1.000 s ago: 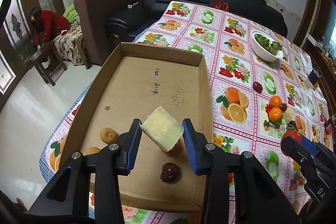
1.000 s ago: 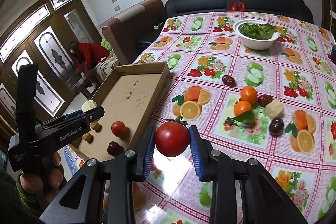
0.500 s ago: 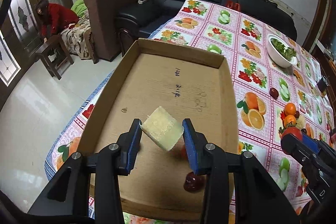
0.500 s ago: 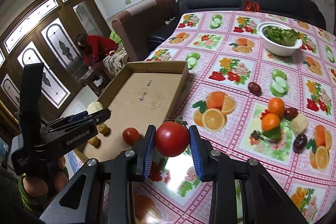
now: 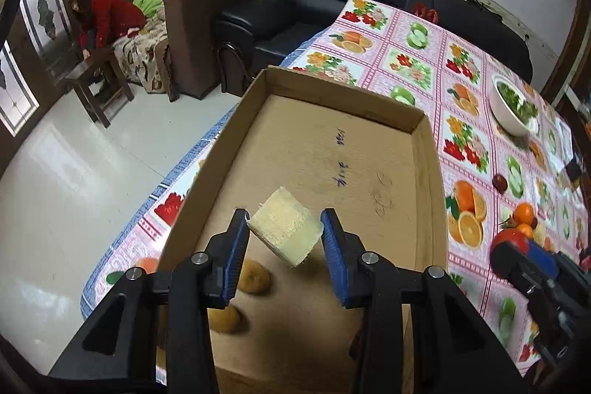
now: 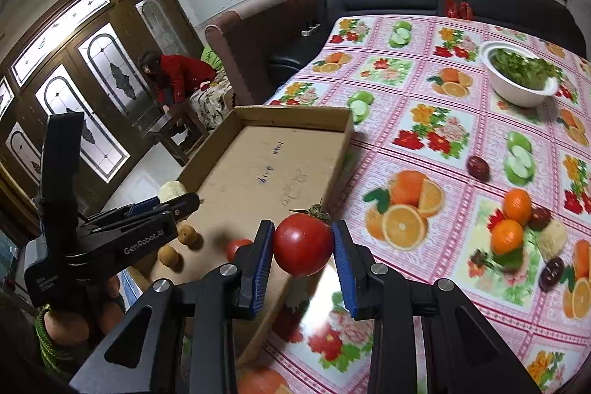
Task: Organize fruits
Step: 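Carry the cheese cube and tomato in both tools over the cardboard box, then open both tools to drop the cheese cube and tomato into the box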
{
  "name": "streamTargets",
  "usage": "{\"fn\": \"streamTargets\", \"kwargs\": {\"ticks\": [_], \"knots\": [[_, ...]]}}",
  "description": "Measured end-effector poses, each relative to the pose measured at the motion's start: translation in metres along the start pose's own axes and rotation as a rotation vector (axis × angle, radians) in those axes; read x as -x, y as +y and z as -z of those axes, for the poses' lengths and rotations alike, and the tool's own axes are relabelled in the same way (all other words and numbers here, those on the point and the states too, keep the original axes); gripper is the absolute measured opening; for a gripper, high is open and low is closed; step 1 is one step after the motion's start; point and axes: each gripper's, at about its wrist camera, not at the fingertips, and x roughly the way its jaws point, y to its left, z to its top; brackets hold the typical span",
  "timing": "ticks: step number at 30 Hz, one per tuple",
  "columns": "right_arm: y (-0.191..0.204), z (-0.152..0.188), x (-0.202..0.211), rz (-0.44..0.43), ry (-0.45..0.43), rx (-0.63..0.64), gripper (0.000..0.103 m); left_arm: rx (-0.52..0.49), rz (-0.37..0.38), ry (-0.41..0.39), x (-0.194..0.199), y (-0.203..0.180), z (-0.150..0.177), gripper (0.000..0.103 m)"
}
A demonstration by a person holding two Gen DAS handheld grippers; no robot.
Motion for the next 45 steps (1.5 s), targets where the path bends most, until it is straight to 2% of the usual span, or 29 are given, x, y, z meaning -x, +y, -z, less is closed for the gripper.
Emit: {"fn": "streamTargets", "kwargs": {"ticks": [4, 8, 16, 20, 26, 30, 32, 36, 39, 45], "knots": [[0.017, -0.011, -0.022, -0.027, 0.013, 0.032, 0.032, 0.028, -0.02, 0.012, -0.012, 0.009, -0.014, 0.038], [0.03, -0.015, -0.056, -0.03, 0.061, 0.06, 0.032, 0.042, -0.03, 0.055, -0.033, 0.013, -0.021, 0.038], [0.033, -0.005, -0.105, -0.009, 0.167, 0.085, 0.032, 0.018, -0.066, 0.138, -0.059, 0.011, -0.009, 0.038], [0.036, -0.002, -0.111, 0.0, 0.177, 0.113, 0.032, 0.015, -0.076, 0.133, -0.058, 0.011, -0.007, 0.038], [0.039, 0.0, -0.111, 0.01, 0.173, 0.138, 0.034, 0.069, -0.037, 0.172, -0.059, 0.02, -0.006, 0.039], [0.039, -0.003, -0.103, 0.007, 0.156, 0.138, 0.047, 0.099, -0.018, 0.149, -0.046, 0.026, -0.005, 0.044], [0.038, -0.004, -0.096, 0.006, 0.143, 0.137, 0.05, 0.111, -0.008, 0.135, -0.038, 0.028, -0.005, 0.044], [0.034, -0.005, -0.074, -0.006, 0.105, 0.117, 0.05, 0.124, 0.014, 0.11, -0.026, 0.026, -0.006, 0.045], [0.029, -0.005, -0.053, -0.01, 0.067, 0.101, 0.055, 0.128, 0.021, 0.097, -0.017, 0.021, -0.005, 0.049], [0.012, -0.001, -0.017, -0.003, 0.023, 0.064, 0.056, 0.105, 0.036, 0.079, -0.003, 0.004, -0.001, 0.049]]}}
